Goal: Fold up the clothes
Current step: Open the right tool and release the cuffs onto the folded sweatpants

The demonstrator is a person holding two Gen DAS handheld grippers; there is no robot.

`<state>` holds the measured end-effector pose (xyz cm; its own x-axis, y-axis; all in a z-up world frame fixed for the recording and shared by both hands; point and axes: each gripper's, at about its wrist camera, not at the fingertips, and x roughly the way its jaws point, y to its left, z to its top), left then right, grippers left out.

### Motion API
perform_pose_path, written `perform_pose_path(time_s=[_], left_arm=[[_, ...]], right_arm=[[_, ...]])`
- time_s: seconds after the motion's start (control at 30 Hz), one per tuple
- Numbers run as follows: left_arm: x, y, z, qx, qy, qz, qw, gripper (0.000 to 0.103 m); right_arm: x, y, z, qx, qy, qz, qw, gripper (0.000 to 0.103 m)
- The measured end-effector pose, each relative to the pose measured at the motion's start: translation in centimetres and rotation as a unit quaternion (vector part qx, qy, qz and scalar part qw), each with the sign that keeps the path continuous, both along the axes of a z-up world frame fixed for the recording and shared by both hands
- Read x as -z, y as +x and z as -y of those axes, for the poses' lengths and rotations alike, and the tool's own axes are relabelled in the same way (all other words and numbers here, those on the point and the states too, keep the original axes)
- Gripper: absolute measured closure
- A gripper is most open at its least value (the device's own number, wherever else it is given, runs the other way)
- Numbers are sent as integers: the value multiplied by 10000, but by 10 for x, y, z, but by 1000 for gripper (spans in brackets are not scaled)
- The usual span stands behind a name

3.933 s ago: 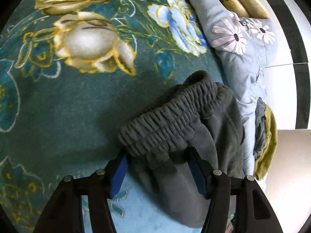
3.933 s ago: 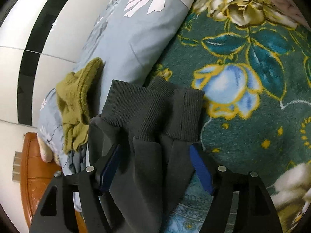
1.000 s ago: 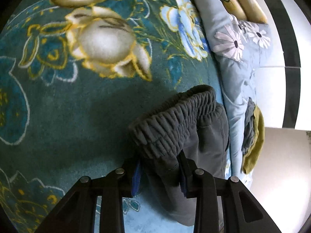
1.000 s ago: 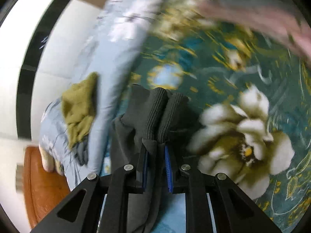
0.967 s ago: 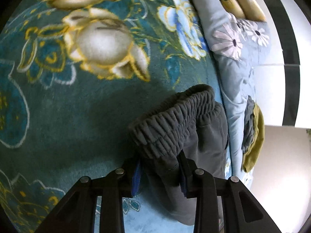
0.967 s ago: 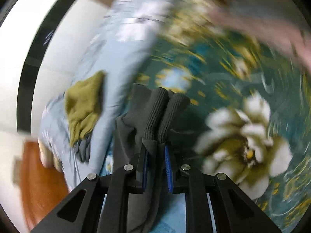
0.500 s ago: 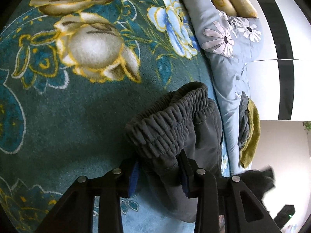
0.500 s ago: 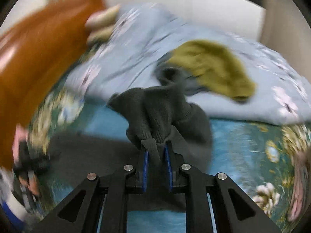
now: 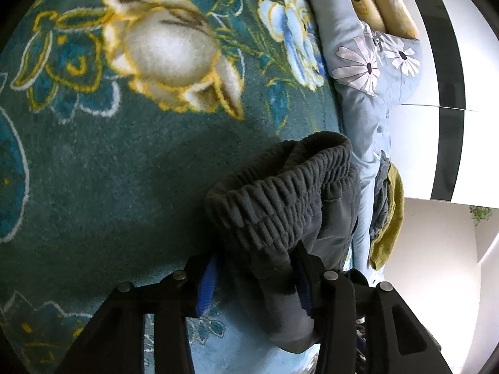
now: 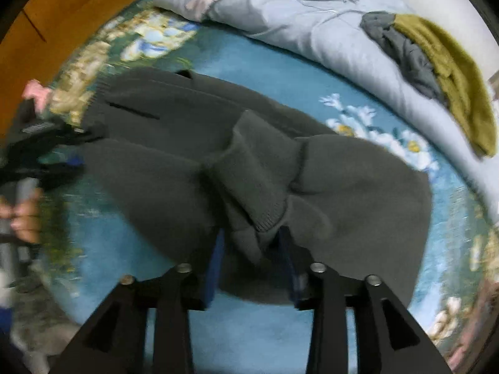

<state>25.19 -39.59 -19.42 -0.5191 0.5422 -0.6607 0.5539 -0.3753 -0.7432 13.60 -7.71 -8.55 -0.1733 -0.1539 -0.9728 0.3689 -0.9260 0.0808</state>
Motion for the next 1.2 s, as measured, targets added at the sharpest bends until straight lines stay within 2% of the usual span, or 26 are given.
perform_pose_path(time_s=[0.1, 0.17, 0.2, 0.27, 0.37, 0.4, 0.43, 0.53, 0.57, 0.6, 0.63, 0.67, 0.73, 0.87, 0.93, 1.07, 1.13, 1.2], left_arm=[[2, 0, 0, -21, 59, -16, 10000, 52], [3, 0, 0, -40, 69, -19, 10000, 52], [2, 0, -1, -37, 62, -15, 10000, 51], [2, -1, -2, -31, 47, -7, 10000, 51], [2, 0, -1, -21, 66, 10, 10000, 51], [2, 1, -1, -35, 83, 13, 10000, 51], [3, 0, -1, -53, 99, 21, 9999, 51], [4, -2, -1, -70, 118, 48, 9999, 50], [3, -2, -1, -65, 119, 55, 9999, 50], [3, -3, -1, -64, 128, 61, 9999, 50], [3, -3, 0, -69, 143, 63, 9999, 50], [3, -3, 1, -76, 159, 65, 9998, 50], [4, -3, 1, -95, 190, 57, 9998, 50], [7, 0, 1, -151, 216, 43, 9996, 49], [8, -1, 0, -207, 247, 71, 9995, 48], [5, -3, 0, -204, 248, 112, 9994, 48], [5, -3, 1, -224, 250, 124, 9994, 48], [4, -3, 1, -251, 212, 139, 9994, 47]], right_arm=[[-22, -1, -18, 313, -888, -49, 9955, 58], [-32, -6, -32, 770, -1106, -239, 9906, 58], [-34, -8, -34, 890, -1023, -353, 9901, 58], [-26, -14, -27, 783, -680, -401, 9938, 57], [-13, -17, -8, 358, -508, -317, 9976, 52], [-8, -16, 1, 215, -439, -309, 9983, 46], [-5, -15, 7, 104, -313, -351, 9988, 44], [6, -13, 24, -191, 185, -477, 9985, 44], [9, -14, 27, -209, 358, -507, 9979, 46], [13, -14, 29, -227, 531, -536, 9969, 68], [10, -17, 25, -122, 564, -589, 9966, 83], [6, -19, 20, 21, 555, -648, 9964, 88], [-2, -24, 8, 306, 536, -766, 9951, 90], [-50, -21, -4, 795, 723, -1855, 9768, 90], [-47, -20, 6, 710, 694, -1764, 9793, 89], [10, -14, 31, 289, 625, -699, 9952, 88], [33, -11, 39, 150, 582, -277, 9978, 83], [31, -9, 36, 137, 298, -88, 9994, 70]])
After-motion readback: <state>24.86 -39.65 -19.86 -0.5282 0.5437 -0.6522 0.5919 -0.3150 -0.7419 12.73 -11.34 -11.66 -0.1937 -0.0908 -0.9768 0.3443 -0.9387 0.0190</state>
